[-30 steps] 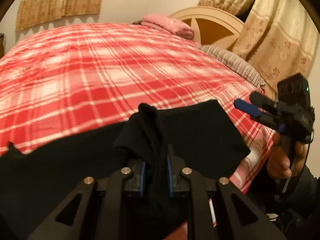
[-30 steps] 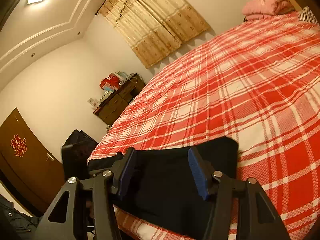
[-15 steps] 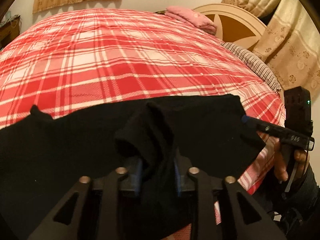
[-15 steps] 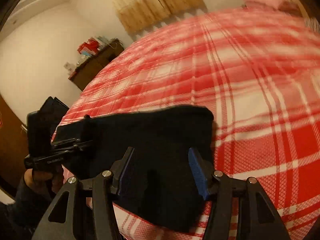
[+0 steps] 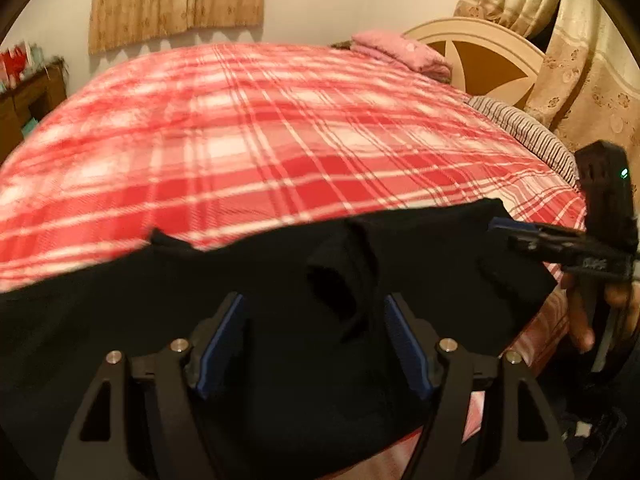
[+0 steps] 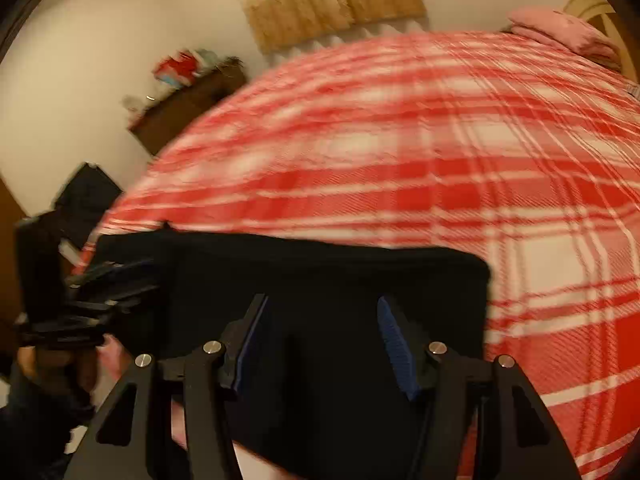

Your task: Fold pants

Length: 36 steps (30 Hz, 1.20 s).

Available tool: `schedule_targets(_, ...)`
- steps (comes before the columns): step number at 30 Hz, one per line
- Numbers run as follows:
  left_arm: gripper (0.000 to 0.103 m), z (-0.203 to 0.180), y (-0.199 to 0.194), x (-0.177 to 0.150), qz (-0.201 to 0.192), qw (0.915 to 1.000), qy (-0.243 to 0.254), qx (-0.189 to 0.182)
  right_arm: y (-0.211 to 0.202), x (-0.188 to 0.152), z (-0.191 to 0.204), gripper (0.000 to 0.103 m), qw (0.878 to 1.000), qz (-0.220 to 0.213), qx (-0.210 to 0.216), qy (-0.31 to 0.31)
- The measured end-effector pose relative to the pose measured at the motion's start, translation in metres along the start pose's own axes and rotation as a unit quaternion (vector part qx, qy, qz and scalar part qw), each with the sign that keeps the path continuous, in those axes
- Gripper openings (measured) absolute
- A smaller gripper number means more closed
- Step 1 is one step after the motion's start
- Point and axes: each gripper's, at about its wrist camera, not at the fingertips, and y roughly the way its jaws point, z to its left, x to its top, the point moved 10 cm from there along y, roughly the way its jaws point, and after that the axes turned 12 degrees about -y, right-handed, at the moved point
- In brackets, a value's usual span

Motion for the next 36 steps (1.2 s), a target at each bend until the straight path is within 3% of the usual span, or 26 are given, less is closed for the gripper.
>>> schedule_targets(2, 0.074, 0.022, -0.016, 0.005, -0.021, 0.9993, 0.009, 0.03, -0.001, 0.012, 0.026, 0.057, 0.999, -0.021, 0.026, -0.027)
schedule_targets(7, 0.074, 0.098, -0.054, 0.012, -0.046, 0.9928, -0.014, 0.109, 0.03, 0.02, 0.095, 0.057, 0.99, -0.017, 0.101, -0.098)
schedule_targets(10, 0.075, 0.159, -0.083, 0.01, -0.061, 0.9831, -0.046, 0.167, 0.057, 0.009, 0.111, 0.057, 0.987, 0.017, 0.108, -0.117)
schedule_targets(11, 0.075, 0.172, -0.088, 0.008, -0.063, 0.9801, -0.055, 0.18, 0.075, -0.003, 0.113, 0.057, 0.985, 0.055, 0.104, -0.122)
schedule_targets(12, 0.075, 0.195, -0.097, 0.004, -0.066, 0.9758, -0.071, 0.196, 0.083, -0.008, 0.112, 0.058, 0.985, 0.065, 0.095, -0.131)
schedule_targets(15, 0.075, 0.233, -0.106, -0.008, -0.065, 0.9683, -0.109, 0.215, 0.077, -0.006, 0.116, 0.058, 0.985, 0.057, 0.083, -0.143)
schedule_targets(21, 0.077, 0.263, -0.094, -0.024, -0.06, 0.9678, -0.161, 0.184, 0.059, -0.006, 0.112, 0.058, 0.988, 0.034, 0.096, -0.118)
schedule_targets(25, 0.085, 0.255, -0.09, -0.02, -0.07, 0.9709, -0.16, 0.164, 0.05, -0.007, 0.11, 0.058, 0.99, 0.019, 0.094, -0.107)
schedule_targets(30, 0.088, 0.259, -0.087, -0.014, -0.074, 0.974, -0.17, 0.129, 0.045, -0.004, 0.11, 0.058, 0.99, 0.003, 0.1, -0.095)
schedule_targets(36, 0.078, 0.267, -0.095, -0.012, -0.074, 0.9728, -0.202, 0.087, 0.039, -0.002, 0.107, 0.058, 0.991, -0.011, 0.103, -0.086)
